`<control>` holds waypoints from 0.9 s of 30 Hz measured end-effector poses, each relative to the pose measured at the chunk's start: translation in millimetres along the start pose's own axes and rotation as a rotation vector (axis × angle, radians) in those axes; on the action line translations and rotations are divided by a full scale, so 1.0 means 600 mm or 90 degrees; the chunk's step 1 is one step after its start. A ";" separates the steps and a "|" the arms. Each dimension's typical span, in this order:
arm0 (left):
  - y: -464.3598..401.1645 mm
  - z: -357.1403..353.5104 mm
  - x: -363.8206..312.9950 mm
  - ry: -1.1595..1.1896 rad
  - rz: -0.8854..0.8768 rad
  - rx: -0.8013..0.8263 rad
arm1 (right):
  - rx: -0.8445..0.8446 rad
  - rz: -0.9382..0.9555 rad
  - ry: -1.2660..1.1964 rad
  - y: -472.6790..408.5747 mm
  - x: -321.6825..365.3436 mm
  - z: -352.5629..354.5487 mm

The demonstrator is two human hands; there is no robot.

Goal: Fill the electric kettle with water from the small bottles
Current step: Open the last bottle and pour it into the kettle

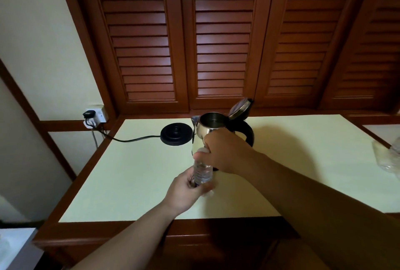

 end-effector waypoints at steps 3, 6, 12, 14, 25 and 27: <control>0.002 0.001 -0.005 0.015 -0.005 0.012 | 0.070 0.062 -0.001 -0.004 0.006 0.007; 0.004 0.000 -0.006 0.035 -0.009 0.028 | 0.142 0.123 -0.002 -0.004 0.004 0.020; 0.009 0.001 -0.011 0.022 -0.014 0.026 | 0.222 0.133 -0.005 -0.012 0.003 0.032; 0.010 0.002 -0.011 0.002 -0.012 0.013 | 0.228 0.118 -0.012 -0.017 0.000 0.030; 0.010 0.002 -0.009 -0.031 0.006 -0.003 | 0.169 0.093 0.056 -0.013 0.021 0.031; 0.009 0.004 -0.005 -0.048 0.011 -0.005 | 0.161 0.093 0.008 -0.008 0.013 0.042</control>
Point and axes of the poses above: each hand's wrist, its own y-axis away from the middle knuckle, its own z-axis out of the back of the hand, x = y × z, the point moved 6 cm from there along -y, towards the middle knuckle, and after that the axes turned 7 degrees about z, right-handed, at the moved point
